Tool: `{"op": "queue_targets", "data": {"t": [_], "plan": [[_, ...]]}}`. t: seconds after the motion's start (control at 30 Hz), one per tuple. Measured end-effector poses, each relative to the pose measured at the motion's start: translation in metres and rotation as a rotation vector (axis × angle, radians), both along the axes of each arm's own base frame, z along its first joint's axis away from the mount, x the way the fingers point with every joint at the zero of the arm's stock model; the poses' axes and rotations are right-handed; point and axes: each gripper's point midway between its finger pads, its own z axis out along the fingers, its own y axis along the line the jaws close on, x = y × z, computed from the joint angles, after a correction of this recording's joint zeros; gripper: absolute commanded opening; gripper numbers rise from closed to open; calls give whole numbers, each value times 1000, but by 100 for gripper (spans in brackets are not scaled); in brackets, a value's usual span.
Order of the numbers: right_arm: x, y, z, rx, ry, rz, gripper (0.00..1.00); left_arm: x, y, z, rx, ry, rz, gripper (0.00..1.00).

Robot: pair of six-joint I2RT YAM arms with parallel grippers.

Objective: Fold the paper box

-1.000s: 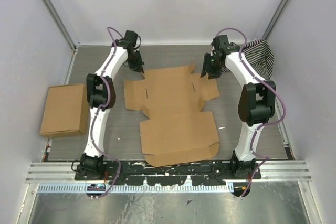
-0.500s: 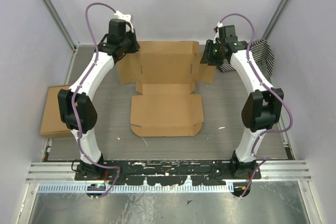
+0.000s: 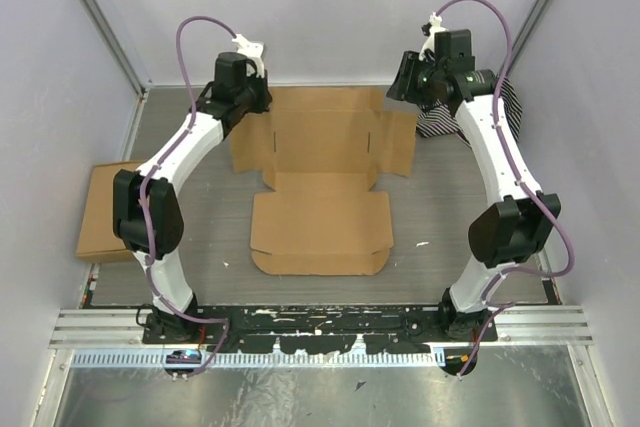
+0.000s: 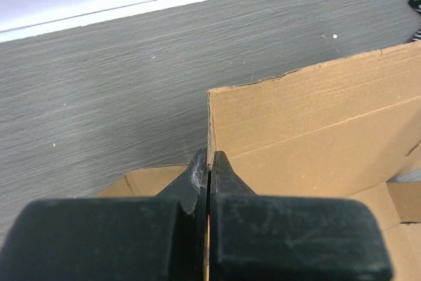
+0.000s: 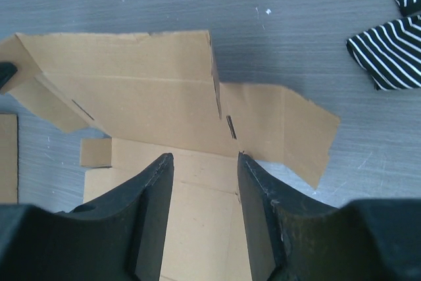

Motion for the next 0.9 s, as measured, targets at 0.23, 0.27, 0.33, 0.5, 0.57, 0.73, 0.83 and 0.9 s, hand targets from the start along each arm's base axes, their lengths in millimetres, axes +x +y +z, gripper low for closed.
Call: {"op": "queue_targets", "data": {"t": [0.23, 0.27, 0.33, 0.5, 0.57, 0.73, 0.83, 0.9], "plan": [[23, 7, -10, 16, 52, 18, 50, -5, -6, 32, -14, -91, -60, 0], [25, 8, -12, 18, 60, 19, 50, -5, -7, 37, -15, -107, -69, 0], [25, 8, -19, 16, 84, 18, 50, -5, -10, 45, -17, -141, -87, 0], [21, 7, -21, 8, 119, 19, 50, -16, -11, 47, -18, -217, -114, 0], [21, 7, -20, 7, 117, 20, 50, -23, -11, 44, -15, -238, -124, 0], [18, 8, -21, 7, 131, 28, 48, -37, -17, 45, -20, -341, -171, 0], [16, 8, -22, 9, 138, 33, 46, -46, -19, 40, -15, -378, -186, 0], [15, 9, -23, 10, 143, 37, 44, -47, -22, 42, -15, -397, -191, 0]]}}
